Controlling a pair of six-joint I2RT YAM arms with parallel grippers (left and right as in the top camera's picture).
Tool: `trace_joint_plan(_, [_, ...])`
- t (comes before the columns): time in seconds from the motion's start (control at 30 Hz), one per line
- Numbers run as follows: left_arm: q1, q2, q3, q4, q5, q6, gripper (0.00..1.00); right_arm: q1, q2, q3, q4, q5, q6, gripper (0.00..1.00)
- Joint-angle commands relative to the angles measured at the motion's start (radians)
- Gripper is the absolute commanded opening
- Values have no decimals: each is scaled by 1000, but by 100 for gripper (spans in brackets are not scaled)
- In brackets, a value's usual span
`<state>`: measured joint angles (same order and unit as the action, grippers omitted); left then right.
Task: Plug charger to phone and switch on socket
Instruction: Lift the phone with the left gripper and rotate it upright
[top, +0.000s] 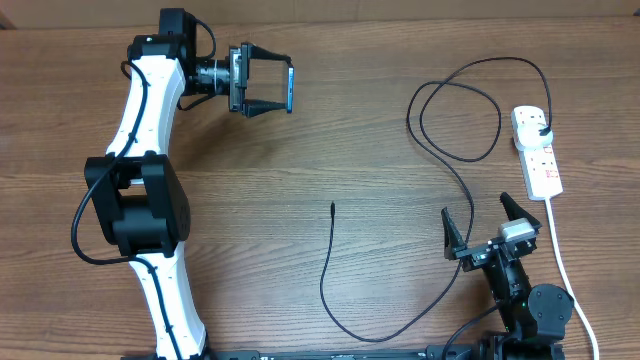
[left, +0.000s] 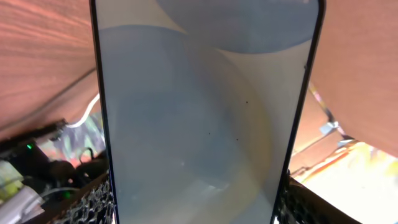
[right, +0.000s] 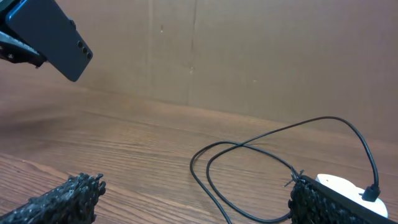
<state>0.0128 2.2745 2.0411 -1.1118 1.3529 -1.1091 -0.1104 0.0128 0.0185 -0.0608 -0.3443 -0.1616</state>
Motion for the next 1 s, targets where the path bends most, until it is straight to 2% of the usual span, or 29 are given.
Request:
trace_joint_plan(0.0, [-2, -5, 32, -3, 103, -81, 4, 4, -10, -11, 5, -5, -4, 100])
trace_joint_plan(0.97, [0, -5, 32, -3, 103, -95, 4, 4, -10, -11, 5, -5, -4, 100])
